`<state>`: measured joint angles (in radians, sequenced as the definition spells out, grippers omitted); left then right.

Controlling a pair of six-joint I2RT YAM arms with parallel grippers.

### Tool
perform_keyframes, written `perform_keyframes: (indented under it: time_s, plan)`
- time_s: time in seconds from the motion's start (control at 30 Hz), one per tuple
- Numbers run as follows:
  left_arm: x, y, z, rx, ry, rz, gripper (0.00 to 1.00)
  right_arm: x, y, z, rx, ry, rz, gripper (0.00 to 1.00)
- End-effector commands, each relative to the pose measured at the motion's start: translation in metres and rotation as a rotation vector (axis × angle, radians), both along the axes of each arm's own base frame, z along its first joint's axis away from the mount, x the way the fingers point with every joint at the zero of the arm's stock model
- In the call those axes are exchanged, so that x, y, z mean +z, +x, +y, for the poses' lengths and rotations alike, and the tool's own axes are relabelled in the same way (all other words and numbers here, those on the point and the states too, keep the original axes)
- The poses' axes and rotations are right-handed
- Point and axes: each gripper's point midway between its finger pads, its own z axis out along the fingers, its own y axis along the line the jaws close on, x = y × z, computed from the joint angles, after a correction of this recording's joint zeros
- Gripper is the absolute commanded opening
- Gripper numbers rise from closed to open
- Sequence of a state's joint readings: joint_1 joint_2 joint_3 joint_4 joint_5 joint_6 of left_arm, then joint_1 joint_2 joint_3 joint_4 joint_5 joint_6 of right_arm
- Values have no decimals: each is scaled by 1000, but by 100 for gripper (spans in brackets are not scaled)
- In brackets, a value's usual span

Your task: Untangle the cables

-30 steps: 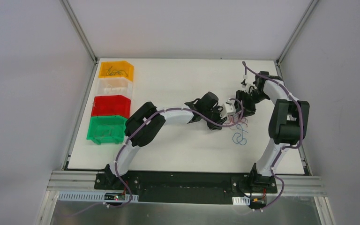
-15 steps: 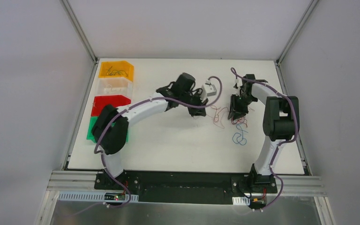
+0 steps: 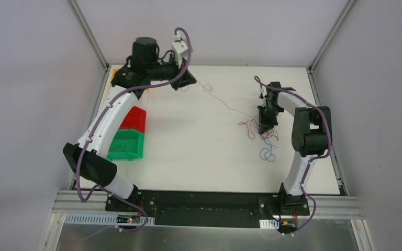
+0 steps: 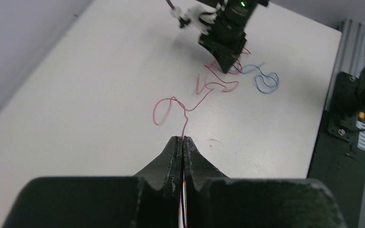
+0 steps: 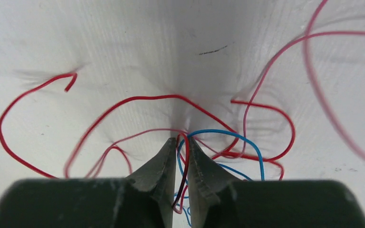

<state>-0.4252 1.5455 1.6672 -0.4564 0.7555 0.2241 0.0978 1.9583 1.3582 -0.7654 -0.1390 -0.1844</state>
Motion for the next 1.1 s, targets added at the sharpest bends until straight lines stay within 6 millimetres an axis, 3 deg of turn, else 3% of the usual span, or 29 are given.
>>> perform_keyframes:
  time_s: [0.0,0.1,0.23,0.3,0.43,0.57,0.73,0.83,0.97,1.03,1.07]
  plan:
    - [86,7,47,107,-97,-132,0,-19,-8,-28,53,-140,51,17]
    - [133,21,77,199,-149,-210,0,-16,-11,-26,61,-129,61,21]
    - [184,25,107,268,-208,-296,0,-10,-13,-21,70,-100,65,26]
    - [223,25,124,315,-270,-367,0,-9,-15,-23,73,-102,69,28]
    - [242,17,128,304,-323,-372,0,-6,-18,-18,84,-72,82,31]
    - [230,3,120,242,-332,-318,0,12,-21,2,153,56,78,39]
    - [222,-23,114,182,-346,-268,0,31,-41,16,230,169,119,45]
    - [202,-35,113,171,-334,-226,0,43,-50,20,266,214,134,47]
    - [141,-40,110,173,-315,-60,0,60,-56,25,292,259,157,48]
    - [91,-39,108,184,-293,60,0,66,-55,27,300,271,149,47]
    - [57,-39,106,191,-270,128,0,68,-55,27,304,273,146,47]
